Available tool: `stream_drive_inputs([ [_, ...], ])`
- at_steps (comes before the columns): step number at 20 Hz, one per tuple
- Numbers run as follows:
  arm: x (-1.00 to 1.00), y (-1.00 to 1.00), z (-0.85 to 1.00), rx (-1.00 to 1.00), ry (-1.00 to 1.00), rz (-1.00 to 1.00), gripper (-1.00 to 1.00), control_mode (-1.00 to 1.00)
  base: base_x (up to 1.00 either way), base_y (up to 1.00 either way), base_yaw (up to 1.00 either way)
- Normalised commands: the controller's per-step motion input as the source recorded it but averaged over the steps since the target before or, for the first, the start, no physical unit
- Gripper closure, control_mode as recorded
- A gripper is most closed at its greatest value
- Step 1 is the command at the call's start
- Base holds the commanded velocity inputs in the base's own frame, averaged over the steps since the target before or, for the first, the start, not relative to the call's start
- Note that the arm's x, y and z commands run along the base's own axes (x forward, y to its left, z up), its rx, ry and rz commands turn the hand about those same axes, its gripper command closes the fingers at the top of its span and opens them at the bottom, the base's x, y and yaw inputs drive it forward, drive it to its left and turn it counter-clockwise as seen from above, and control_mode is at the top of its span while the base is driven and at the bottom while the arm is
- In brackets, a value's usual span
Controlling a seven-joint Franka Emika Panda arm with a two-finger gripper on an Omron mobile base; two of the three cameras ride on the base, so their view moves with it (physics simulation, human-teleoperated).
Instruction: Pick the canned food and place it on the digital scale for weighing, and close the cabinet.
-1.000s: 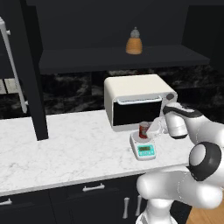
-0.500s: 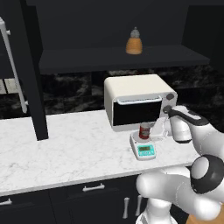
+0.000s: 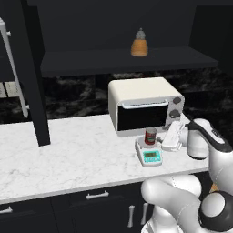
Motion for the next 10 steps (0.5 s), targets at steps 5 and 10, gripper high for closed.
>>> stream_drive_inputs([
  [5, -0.62, -0.95, 0.55, 0.24, -0.30, -0.01, -1.00, -1.00, 0.00, 0.00, 0.00],
  [10, -0.82, -1.00, 0.65, 0.32, -0.39, 0.02, -1.00, -1.00, 0.00, 0.00, 0.00],
])
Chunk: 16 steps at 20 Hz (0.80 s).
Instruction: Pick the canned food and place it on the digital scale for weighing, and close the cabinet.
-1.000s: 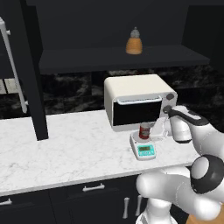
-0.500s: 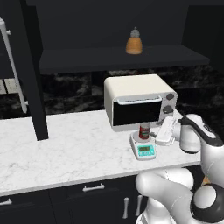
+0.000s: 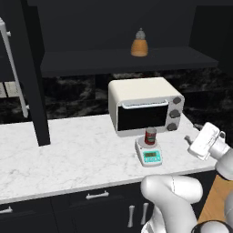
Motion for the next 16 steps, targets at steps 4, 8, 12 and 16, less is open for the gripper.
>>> stream_drive_inputs([
  [4, -0.85, -0.97, 0.94, 0.29, -0.41, 0.08, -1.00, -1.00, 0.00, 0.00, 0.00],
  [8, -0.55, -0.91, 0.98, 0.22, -0.26, 0.01, -1.00, -1.00, 0.00, 0.00, 0.00],
  [12, -0.28, -1.00, 0.65, 0.19, -0.09, 0.00, -1.00, -1.00, 0.00, 0.00, 0.00],
  [16, -0.31, -1.00, 0.39, 0.17, -0.04, 0.00, -1.00, -1.00, 0.00, 0.00, 0.00],
])
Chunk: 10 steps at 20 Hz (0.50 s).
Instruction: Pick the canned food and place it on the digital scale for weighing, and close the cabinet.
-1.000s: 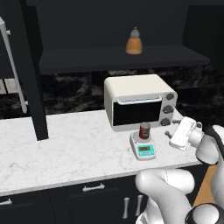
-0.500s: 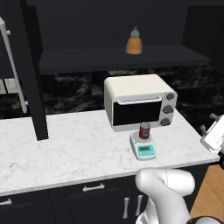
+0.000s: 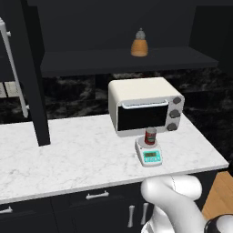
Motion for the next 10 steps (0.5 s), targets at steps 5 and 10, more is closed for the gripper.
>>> stream_drive_inputs([
  [5, -0.15, -0.74, 0.12, 0.07, -0.01, 0.00, -1.00, -1.00, 0.00, 0.00, 0.00],
  [10, 0.00, -0.60, 0.07, 0.01, 0.01, 0.00, -1.00, -1.00, 0.00, 0.00, 0.00],
])
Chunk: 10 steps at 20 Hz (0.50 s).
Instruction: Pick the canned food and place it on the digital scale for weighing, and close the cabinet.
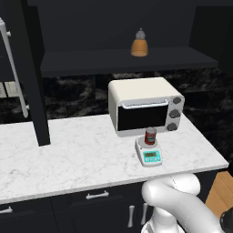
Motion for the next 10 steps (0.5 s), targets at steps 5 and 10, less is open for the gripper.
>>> stream_drive_inputs([
  [5, 0.01, -0.34, 0.14, 0.02, 0.00, 0.00, -1.00, -1.00, 0.00, 0.00, 0.00],
  [10, -0.14, 0.15, 0.76, 0.02, 0.00, 0.00, -1.00, -1.00, 0.00, 0.00, 0.00],
])
